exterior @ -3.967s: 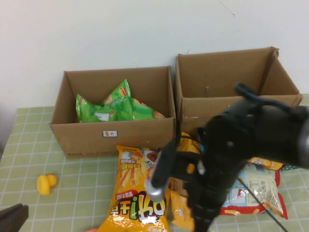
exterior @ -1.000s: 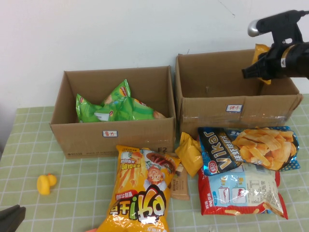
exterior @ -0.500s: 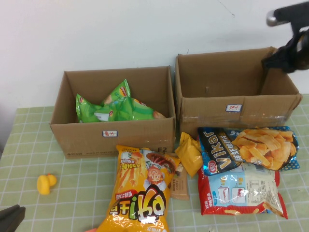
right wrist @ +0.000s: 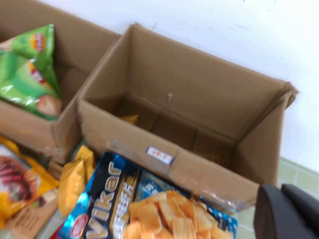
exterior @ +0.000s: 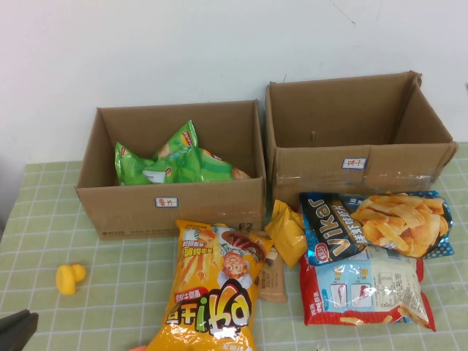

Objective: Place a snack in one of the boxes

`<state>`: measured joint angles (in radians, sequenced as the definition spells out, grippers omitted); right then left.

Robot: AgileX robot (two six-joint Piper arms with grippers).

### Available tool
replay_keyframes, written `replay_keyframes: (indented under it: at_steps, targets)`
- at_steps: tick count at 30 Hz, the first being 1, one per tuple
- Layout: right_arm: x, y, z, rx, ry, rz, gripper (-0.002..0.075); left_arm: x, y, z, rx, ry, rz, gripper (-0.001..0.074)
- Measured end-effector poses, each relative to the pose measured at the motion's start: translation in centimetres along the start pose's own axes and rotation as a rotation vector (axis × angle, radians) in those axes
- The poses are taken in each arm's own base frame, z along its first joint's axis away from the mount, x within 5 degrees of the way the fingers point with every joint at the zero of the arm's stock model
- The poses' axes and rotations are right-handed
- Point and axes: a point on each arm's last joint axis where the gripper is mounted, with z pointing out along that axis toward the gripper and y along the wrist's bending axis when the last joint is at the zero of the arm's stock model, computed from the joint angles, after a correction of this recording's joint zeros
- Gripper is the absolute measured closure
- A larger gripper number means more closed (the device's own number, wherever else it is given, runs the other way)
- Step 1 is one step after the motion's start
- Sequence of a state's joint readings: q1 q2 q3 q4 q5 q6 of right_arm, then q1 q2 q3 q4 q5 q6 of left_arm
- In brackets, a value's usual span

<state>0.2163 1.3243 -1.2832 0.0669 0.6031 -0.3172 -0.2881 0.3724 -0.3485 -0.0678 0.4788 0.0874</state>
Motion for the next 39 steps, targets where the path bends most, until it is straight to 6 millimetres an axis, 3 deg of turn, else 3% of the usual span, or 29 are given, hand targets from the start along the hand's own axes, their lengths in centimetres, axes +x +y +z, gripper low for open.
replay_keyframes:
  at_steps: [8,11,12,16,22,25,34,39]
  targets:
    - [5.5,2.6,-8.7,-0.051,-0.133,0.033,0.0727,0.0,0.0,0.0,0.000,0.000,-0.002,0.0736]
    - [8.5,3.9,-10.7,-0.086,-0.158,0.052,0.0727,0.0,0.0,0.0,0.000,0.000,-0.002,0.0736]
    - [10.4,4.6,-11.9,-0.101,-0.170,0.057,0.0727,0.0,0.0,0.0,0.000,0.000,-0.002,0.0736]
    - [13.9,5.9,-13.5,-0.142,-0.150,0.060,0.0727,0.0,0.0,0.0,0.000,0.000,-0.002,0.0736]
    - [18.4,7.4,-13.7,-0.216,0.011,0.037,0.0728,0.0,0.0,0.0,0.000,0.000,-0.007,0.0736]
    - [19.6,7.6,-13.0,-0.206,0.022,0.038,0.0728,0.0,0.0,0.0,-0.002,0.000,-0.003,0.0736]
    - [18.7,6.6,-11.9,-0.062,-0.238,-0.001,0.0728,0.0,0.0,0.0,-0.002,0.000,-0.003,0.0736]
    - [19.6,6.3,-10.4,-0.004,-0.312,0.025,0.0728,0.0,0.0,0.0,-0.002,0.000,-0.003,0.0736]
